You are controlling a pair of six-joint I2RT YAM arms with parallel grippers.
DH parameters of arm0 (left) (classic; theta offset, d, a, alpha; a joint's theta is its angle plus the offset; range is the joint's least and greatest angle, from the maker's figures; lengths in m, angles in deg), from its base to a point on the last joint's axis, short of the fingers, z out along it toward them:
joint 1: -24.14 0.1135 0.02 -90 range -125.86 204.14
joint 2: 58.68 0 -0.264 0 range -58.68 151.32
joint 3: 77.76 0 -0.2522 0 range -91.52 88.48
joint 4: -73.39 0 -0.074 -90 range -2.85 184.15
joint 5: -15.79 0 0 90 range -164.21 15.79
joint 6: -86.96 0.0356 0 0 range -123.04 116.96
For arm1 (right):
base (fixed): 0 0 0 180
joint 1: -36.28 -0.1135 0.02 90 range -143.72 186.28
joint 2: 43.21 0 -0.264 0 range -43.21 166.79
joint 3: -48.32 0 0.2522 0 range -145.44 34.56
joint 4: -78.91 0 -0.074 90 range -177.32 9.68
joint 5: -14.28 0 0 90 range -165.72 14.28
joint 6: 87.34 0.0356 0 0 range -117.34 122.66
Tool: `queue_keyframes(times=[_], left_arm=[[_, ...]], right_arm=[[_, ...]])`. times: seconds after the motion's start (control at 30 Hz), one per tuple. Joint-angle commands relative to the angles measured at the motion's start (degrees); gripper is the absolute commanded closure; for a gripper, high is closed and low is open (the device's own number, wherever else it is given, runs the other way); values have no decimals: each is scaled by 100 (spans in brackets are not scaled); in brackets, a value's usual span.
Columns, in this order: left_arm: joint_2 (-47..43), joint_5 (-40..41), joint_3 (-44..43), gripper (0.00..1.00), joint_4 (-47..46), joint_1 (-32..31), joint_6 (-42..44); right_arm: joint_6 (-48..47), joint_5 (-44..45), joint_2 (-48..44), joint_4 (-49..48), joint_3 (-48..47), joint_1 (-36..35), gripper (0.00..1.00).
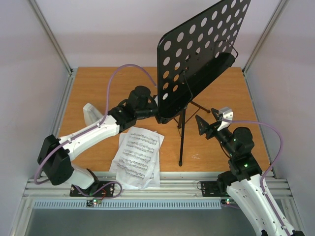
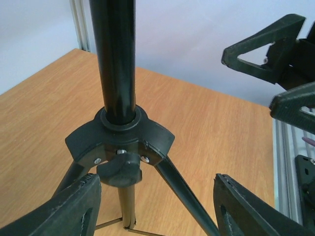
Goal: Pack up the instrument practice props
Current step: Unscrew the knob on the music stand.
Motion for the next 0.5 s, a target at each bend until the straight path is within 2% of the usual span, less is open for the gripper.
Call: queue_keyframes(times=[0.0, 0.23, 0.47], left_arm=[[218, 573, -261, 38, -68, -121, 293], [373, 875, -333, 43, -92, -222, 437], [500, 1018, -447, 37, -124, -226, 487]], right_arm=[[32, 63, -58, 51, 43, -34, 14], [46, 46, -44, 51, 49, -32, 14], [40, 37, -26, 50, 57, -33, 14]])
